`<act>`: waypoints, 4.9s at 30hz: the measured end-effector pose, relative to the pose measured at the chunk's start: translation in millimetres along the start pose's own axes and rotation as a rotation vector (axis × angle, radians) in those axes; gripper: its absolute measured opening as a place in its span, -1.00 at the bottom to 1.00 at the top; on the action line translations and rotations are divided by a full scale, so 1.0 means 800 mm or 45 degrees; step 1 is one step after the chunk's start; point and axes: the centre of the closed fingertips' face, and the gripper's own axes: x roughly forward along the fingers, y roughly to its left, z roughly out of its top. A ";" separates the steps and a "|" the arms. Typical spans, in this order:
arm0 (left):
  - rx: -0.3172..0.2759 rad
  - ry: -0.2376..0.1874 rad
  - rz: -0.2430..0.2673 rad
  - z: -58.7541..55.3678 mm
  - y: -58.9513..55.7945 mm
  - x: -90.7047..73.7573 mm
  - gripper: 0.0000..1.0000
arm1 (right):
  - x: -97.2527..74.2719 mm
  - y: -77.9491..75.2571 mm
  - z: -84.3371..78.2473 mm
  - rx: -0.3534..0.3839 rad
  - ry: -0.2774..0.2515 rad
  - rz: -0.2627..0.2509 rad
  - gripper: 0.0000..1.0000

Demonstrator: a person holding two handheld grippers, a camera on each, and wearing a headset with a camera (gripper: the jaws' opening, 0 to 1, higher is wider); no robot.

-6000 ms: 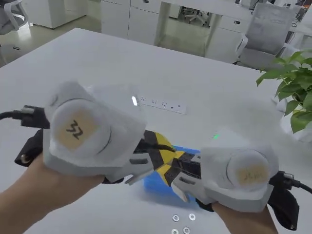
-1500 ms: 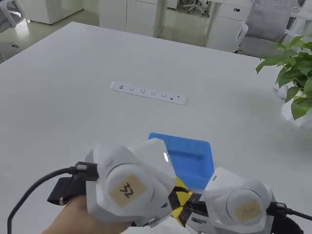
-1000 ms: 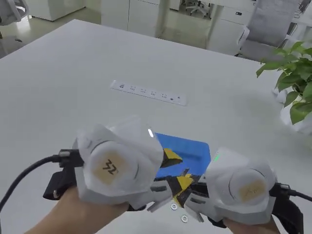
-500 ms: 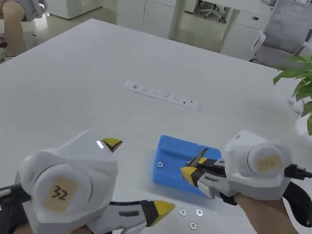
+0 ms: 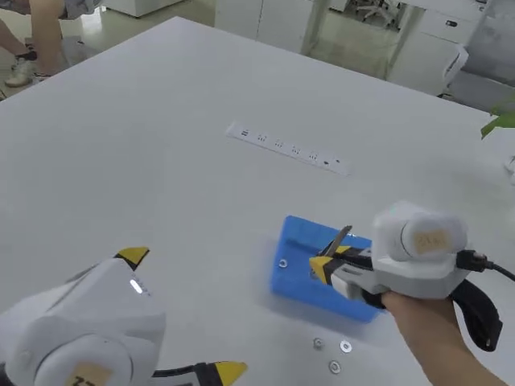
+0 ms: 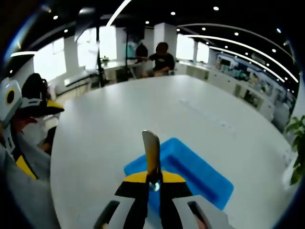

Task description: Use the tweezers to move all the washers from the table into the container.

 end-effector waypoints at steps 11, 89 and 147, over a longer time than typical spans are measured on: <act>0.027 0.040 -0.014 -0.013 -0.011 -0.011 0.98 | 0.035 -0.011 -0.011 0.092 0.035 0.005 -0.91; 0.096 0.082 0.056 -0.029 -0.003 -0.016 0.95 | -0.033 0.040 -0.095 0.225 0.103 0.040 -0.89; 0.078 -0.062 -0.456 0.093 -0.090 0.064 -0.07 | -0.030 0.040 -0.104 0.255 0.084 -0.026 -0.95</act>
